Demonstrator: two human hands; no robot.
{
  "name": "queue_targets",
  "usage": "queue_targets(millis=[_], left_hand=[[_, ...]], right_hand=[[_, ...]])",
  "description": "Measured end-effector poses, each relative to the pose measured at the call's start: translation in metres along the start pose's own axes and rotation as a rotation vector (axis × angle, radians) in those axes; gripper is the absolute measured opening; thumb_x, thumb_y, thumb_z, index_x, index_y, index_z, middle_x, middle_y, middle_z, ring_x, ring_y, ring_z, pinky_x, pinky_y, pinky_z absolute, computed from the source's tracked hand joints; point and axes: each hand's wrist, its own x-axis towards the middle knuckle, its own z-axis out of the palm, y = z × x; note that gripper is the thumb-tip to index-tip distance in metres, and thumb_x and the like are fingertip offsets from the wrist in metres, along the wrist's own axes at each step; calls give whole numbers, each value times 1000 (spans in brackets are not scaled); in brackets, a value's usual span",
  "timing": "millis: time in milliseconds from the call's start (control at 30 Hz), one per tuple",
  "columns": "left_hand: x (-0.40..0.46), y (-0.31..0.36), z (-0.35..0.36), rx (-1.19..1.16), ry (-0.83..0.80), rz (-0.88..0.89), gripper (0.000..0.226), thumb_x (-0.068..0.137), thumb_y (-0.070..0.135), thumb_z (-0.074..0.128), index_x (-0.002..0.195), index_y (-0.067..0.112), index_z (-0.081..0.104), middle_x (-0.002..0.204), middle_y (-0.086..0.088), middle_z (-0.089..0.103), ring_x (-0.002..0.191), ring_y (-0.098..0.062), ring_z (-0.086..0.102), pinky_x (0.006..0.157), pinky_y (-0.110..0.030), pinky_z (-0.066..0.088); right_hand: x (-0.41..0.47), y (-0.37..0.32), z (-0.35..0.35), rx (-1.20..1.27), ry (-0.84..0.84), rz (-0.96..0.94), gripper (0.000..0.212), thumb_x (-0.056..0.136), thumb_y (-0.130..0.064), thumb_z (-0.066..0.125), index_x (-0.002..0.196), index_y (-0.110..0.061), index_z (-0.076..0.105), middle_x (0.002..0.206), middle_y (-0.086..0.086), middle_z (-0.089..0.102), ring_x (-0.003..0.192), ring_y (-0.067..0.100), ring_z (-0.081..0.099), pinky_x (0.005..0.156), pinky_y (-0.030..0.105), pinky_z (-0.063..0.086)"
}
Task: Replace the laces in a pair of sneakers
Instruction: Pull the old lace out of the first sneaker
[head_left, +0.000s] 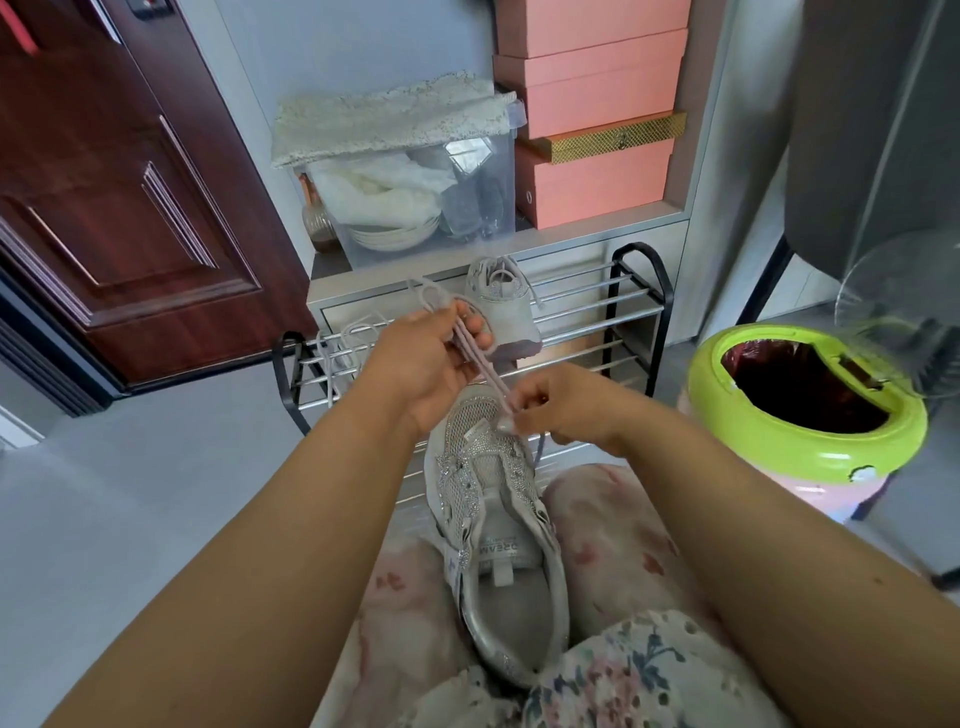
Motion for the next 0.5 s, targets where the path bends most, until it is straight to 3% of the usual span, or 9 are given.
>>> queue_targets(millis=[133,200,333,400,500], left_hand=[[5,2,-9,148,-35,-9,28,103,18,37,81,10,53,57,0,41,43,-9,35,53,-23,29],[6,-2,-11,378,-97,-26,29,102,26,40,86,9,57,56,2,41,44,-9,34,52,-23,30],[4,-9,2,751,-328,-78,48,97,49,41,92,4,60,61,2,45,52,-13,37,63,-30,34],[4,-12,11,766,-376,-91,35,98,37,46,94,5,61,70,-4,55,60,-14,49,65,-27,40],[10,-16,14,685,-382,-117,29,99,24,47,111,-1,57,94,-18,55,83,-26,48,78,-38,39]], right_hand=[[-5,6,-26,167,-5,-25,20,87,-10,63,68,-14,59,52,-10,46,43,1,35,42,13,29],[-6,4,-39,222,23,-61,20,90,-15,58,70,-12,60,56,-1,42,43,4,34,40,13,30],[0,-8,-43,274,110,-102,23,94,-13,54,71,-10,56,51,1,41,42,7,32,37,15,27],[5,-9,-39,275,180,-127,20,95,-12,54,75,-12,52,53,1,48,43,9,33,38,17,28],[9,-2,-36,296,216,-185,5,94,-17,55,98,-20,54,84,7,55,51,12,44,45,23,36]])
